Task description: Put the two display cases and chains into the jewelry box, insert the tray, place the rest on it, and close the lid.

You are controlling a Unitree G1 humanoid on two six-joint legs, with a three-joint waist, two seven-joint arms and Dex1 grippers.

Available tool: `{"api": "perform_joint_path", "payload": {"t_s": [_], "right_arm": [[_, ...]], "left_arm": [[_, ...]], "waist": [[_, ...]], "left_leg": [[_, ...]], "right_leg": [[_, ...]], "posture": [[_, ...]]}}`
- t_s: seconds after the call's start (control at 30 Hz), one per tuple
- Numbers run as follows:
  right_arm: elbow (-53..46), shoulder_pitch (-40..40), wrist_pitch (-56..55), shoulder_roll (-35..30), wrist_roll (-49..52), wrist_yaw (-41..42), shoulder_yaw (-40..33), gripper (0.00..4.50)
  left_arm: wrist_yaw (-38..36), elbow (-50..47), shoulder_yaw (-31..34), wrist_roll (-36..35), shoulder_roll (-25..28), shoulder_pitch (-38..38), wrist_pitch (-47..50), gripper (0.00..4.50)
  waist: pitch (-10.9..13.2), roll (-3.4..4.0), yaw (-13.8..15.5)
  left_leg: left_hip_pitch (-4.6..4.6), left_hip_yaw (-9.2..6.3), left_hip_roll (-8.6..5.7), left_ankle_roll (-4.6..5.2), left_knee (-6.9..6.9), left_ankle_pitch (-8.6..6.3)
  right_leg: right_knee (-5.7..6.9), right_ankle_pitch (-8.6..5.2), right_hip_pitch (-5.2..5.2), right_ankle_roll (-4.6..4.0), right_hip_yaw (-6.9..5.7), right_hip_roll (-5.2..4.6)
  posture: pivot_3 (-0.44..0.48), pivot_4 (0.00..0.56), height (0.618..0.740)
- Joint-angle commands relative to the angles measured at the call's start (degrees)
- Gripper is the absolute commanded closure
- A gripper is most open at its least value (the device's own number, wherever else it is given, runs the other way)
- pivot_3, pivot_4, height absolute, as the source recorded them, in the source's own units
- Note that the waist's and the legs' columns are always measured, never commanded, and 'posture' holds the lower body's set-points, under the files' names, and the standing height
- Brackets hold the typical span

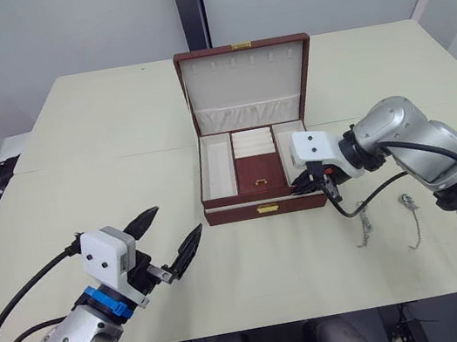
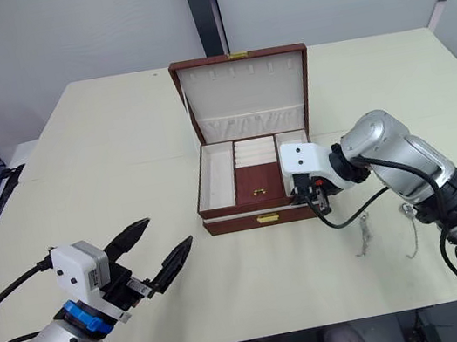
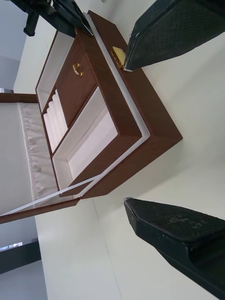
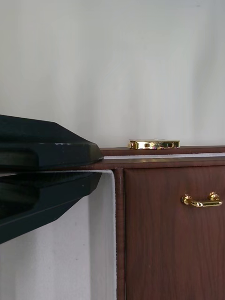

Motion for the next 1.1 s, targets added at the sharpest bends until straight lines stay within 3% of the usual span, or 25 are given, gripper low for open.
{"api": "perform_joint_path", "payload": {"t_s": [0.03,0.73,1.1], "right_arm": [[0.5,0.4,0.8,-1.7,-1.9,-0.7,0.1,4.48],[-1.1,0.9,-0.1,-2.9,-0.6,0.6,-1.0,4.48],[1.7,-2.6,1.9,0.3,4.3,-1.2,-7.1,1.66]], "left_arm": [[-0.3,-0.9,-0.1,-0.1,0.1,0.0,-1.0,0.0],[-2.0,1.5,-0.6,0.8,-0.1,0.0,-3.2,0.0],[-2.0,1.5,-0.4,0.7,0.1,-0.6,-2.8,0.0]], "waist": [[0.0,0.0,0.0],[0.0,-0.02,0.3],[0.0,-0.02,-0.1]], "left_leg": [[0.0,0.0,0.0,0.0,0.0,0.0],[-0.04,-0.06,-0.03,0.0,-0.01,0.0],[-0.03,-0.05,0.01,0.0,-0.04,0.0]], "right_leg": [[0.0,0.0,0.0,0.0,0.0,0.0],[-0.09,0.0,0.01,0.0,-0.01,-0.03],[-0.07,0.0,-0.01,0.0,0.0,0.0]], "posture": [[0.0,0.15,0.74],[0.0,0.15,0.74],[0.0,0.15,0.74]]}}
